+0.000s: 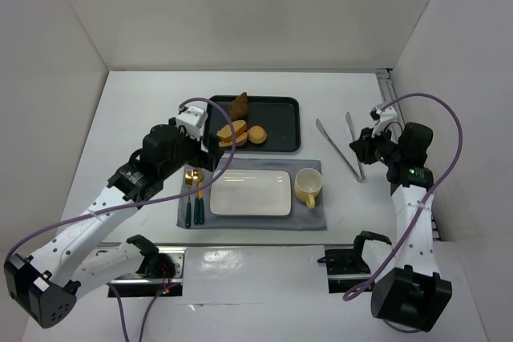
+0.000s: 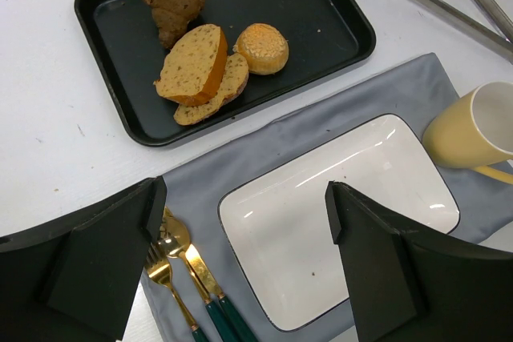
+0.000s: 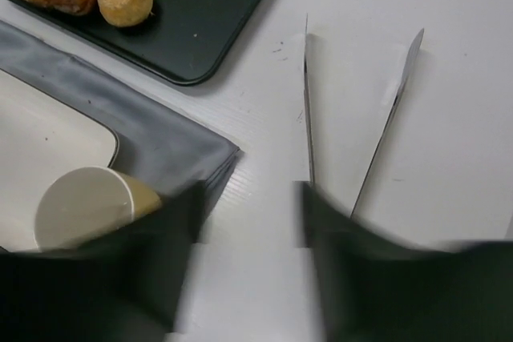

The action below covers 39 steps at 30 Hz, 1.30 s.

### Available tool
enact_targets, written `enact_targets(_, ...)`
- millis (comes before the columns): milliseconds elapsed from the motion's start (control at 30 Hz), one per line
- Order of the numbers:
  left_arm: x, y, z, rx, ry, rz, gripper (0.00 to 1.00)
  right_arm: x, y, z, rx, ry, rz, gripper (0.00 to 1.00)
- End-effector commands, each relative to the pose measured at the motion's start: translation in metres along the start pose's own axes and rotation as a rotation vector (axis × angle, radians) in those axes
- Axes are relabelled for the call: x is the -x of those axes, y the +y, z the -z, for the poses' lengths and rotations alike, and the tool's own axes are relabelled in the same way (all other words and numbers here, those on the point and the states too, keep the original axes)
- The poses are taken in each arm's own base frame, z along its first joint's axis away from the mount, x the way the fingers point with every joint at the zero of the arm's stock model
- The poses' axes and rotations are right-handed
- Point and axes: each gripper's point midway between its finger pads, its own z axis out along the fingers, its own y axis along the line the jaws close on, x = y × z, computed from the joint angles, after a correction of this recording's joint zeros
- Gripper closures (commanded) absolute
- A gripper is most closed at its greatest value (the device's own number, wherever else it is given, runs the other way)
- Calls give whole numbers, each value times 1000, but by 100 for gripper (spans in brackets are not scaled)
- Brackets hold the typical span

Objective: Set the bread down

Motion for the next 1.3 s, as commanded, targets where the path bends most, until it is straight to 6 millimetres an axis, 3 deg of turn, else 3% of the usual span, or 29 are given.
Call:
enact_targets(0, 16, -2, 2, -17, -62, -21, 0, -1, 3, -3, 44, 8, 23, 27)
enact_targets(33, 16, -2, 2, -17, -62, -21, 0, 2, 4, -1, 52, 4, 40, 0)
enact_targets(100, 15, -5, 2, -27, -60, 7, 0, 3, -1, -2, 39, 9, 69, 0)
enact_targets(167, 32, -12, 5, -53, -90, 23, 0, -1, -10, -6, 13, 36, 80, 0)
enact_targets(233, 34, -20, 4, -90, -69, 46, 0, 4, -27, -8, -37, 57, 146, 0)
enact_targets(267, 37, -22, 4, -102, -70, 45, 0, -5, -34, -14, -33, 106, 139, 0)
enact_targets(300, 43, -27, 5, -125, -72, 56, 0, 2, -42, -16, -44, 114, 184, 0)
enact_targets(367, 42, -28, 3, -133, -55, 69, 0, -16, -56, -26, -48, 204, 173, 0)
enact_targets(433, 40, -29, 3, -141, -50, 68, 0, -17, -68, -32, -44, 245, 213, 0)
enact_targets(600, 33, -28, 12, -145, -80, 58, 0, -58, -66, -53, 114, 369, 213, 0)
enact_targets(800, 35, -31, 18, -168, -106, 55, 0, -90, -73, -73, 157, 429, 177, 0)
enact_targets(1267, 28, -32, 10, -172, -74, 56, 0, -120, -83, -97, 162, 445, 146, 0)
